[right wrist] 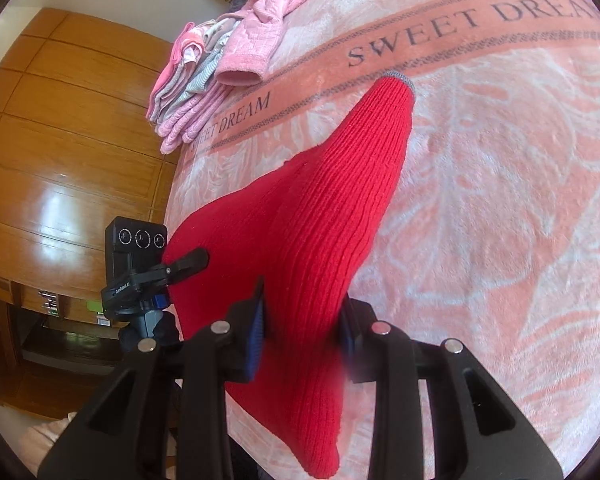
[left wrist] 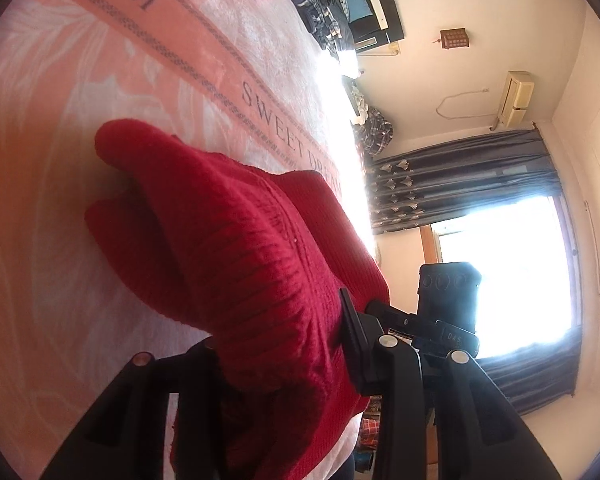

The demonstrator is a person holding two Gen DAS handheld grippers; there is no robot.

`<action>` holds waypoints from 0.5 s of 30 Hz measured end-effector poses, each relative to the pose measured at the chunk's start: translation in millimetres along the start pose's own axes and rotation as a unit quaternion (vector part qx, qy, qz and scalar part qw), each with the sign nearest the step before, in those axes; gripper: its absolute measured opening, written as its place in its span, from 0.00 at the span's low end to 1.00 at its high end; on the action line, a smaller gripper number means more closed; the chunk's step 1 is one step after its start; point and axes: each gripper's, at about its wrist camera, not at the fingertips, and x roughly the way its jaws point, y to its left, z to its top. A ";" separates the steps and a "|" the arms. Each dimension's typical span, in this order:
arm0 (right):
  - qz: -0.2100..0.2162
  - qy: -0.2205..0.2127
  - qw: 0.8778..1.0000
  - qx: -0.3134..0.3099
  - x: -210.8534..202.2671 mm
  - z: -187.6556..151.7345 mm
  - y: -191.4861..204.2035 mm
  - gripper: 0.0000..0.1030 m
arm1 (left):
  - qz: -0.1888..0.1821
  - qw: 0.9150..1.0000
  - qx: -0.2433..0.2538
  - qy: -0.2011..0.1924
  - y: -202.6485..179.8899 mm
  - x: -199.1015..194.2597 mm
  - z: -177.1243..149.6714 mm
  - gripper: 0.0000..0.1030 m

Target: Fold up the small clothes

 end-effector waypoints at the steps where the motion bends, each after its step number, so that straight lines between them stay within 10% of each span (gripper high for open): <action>1: -0.007 0.007 1.000 0.008 3.9 -8.4 -9.0 0.29 | 0.007 1.000 -0.010 0.008 9.9 3.1 -7.5 0.35; 7: -0.014 0.029 0.998 0.052 33.7 -48.6 -61.2 0.40 | 0.005 0.999 -0.047 0.011 50.0 14.9 -36.1 0.39; 15: 0.011 -0.006 1.000 0.029 8.2 -77.8 -55.6 0.63 | 0.071 0.997 0.024 0.011 18.0 2.0 -54.7 0.44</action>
